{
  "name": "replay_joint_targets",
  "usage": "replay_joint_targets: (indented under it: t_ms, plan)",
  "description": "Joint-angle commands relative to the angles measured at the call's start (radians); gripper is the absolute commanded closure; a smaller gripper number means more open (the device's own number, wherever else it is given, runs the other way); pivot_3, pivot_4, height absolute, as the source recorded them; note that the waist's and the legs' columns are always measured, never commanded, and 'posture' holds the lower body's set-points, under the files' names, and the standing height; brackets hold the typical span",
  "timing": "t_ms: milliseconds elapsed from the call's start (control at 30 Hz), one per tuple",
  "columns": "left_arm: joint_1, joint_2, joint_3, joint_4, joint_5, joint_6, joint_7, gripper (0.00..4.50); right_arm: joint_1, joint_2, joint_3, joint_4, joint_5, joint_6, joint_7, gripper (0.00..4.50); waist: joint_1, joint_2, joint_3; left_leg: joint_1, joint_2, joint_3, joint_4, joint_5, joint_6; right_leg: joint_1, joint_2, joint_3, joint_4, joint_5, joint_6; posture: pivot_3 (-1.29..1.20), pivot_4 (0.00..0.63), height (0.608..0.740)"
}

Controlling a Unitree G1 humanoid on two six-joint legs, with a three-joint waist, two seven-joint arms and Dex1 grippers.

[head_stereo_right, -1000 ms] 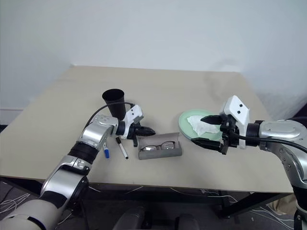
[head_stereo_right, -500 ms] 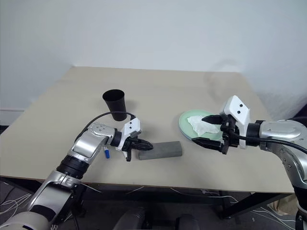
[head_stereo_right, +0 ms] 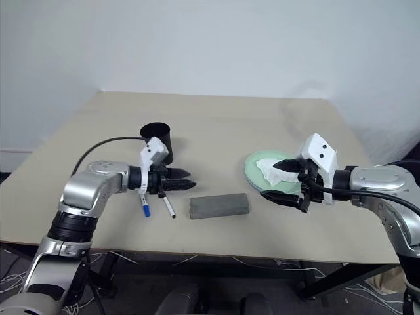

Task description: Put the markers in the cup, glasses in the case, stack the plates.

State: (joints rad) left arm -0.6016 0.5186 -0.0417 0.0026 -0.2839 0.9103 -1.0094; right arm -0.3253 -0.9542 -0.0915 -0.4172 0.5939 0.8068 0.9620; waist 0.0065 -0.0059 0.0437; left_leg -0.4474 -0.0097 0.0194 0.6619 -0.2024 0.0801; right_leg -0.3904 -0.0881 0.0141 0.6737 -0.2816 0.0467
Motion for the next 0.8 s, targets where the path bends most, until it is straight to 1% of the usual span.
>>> replay_joint_targets:
  t_ms: [33, 67, 133, 233, 333, 500, 667, 800]
  plan:
    - [-0.009, 0.001, 0.061, -0.024, 0.023, 0.049, 0.157, 0.59, -0.040, 0.002, -0.002, 0.003, -0.006, -0.026, 0.004, 0.00, 0.000, 0.000, 0.000, 0.000, 0.000, 0.000, 0.000, 0.000, 0.000, 0.000, 0.000, 0.000, 0.000, 0.000, 0.000, 0.00, 0.000, 0.725]
    - [-0.008, 0.008, 0.061, -0.032, 0.021, 0.080, 0.181, 0.28, -0.045, 0.003, 0.003, 0.006, -0.007, -0.027, 0.005, 0.00, 0.001, 0.000, 0.000, 0.000, 0.000, 0.000, 0.000, 0.000, 0.000, 0.000, 0.000, 0.000, 0.000, 0.000, 0.000, 0.00, 0.000, 0.725]
    - [-0.011, 0.030, 0.040, -0.056, 0.025, 0.167, 0.226, 0.28, -0.053, 0.006, 0.012, 0.012, -0.009, -0.030, 0.006, 0.00, 0.001, 0.000, 0.000, 0.000, 0.000, 0.000, 0.000, 0.000, 0.000, 0.000, 0.000, 0.000, 0.000, 0.000, 0.000, 0.00, 0.000, 0.725]
    - [-0.030, 0.017, 0.018, -0.076, 0.027, 0.314, 0.311, 0.28, -0.065, 0.015, 0.030, 0.018, -0.010, -0.032, 0.004, 0.00, 0.002, 0.000, 0.000, 0.000, 0.000, 0.000, 0.000, 0.000, 0.000, 0.000, 0.000, 0.000, 0.000, 0.000, 0.000, 0.00, 0.000, 0.725]
    - [-0.058, -0.035, 0.008, -0.089, 0.060, 0.424, 0.431, 0.28, -0.077, 0.023, 0.043, 0.019, -0.010, -0.029, 0.003, 0.00, 0.004, 0.000, 0.000, 0.000, 0.000, 0.000, 0.000, 0.000, 0.000, 0.000, 0.000, 0.000, 0.000, 0.000, 0.000, 0.00, 0.000, 0.725]
    - [-0.108, -0.152, 0.077, -0.081, 0.112, 0.600, 0.623, 0.28, -0.084, 0.020, 0.052, 0.022, -0.010, -0.028, 0.009, 0.00, 0.006, -0.001, 0.000, 0.000, 0.000, 0.000, 0.001, 0.000, 0.000, 0.000, 0.001, 0.000, 0.000, 0.000, 0.001, 0.00, 0.000, 0.725]
    - [-0.126, -0.233, 0.125, -0.085, 0.158, 0.659, 0.753, 0.28, -0.089, 0.018, 0.056, 0.024, -0.009, -0.027, 0.010, 0.00, 0.006, -0.001, 0.000, 0.000, 0.000, 0.000, 0.000, 0.000, 0.000, 0.000, 0.001, 0.000, 0.001, 0.000, 0.001, 0.00, 0.000, 0.725]
    - [-0.139, -0.310, 0.166, -0.073, 0.212, 0.674, 0.868, 0.28, -0.087, 0.019, 0.060, 0.026, -0.013, -0.031, 0.015, 0.00, 0.008, -0.001, 0.000, 0.000, 0.000, 0.000, 0.000, 0.000, 0.000, 0.000, 0.001, 0.000, 0.001, 0.000, 0.001, 0.00, 0.000, 0.725]
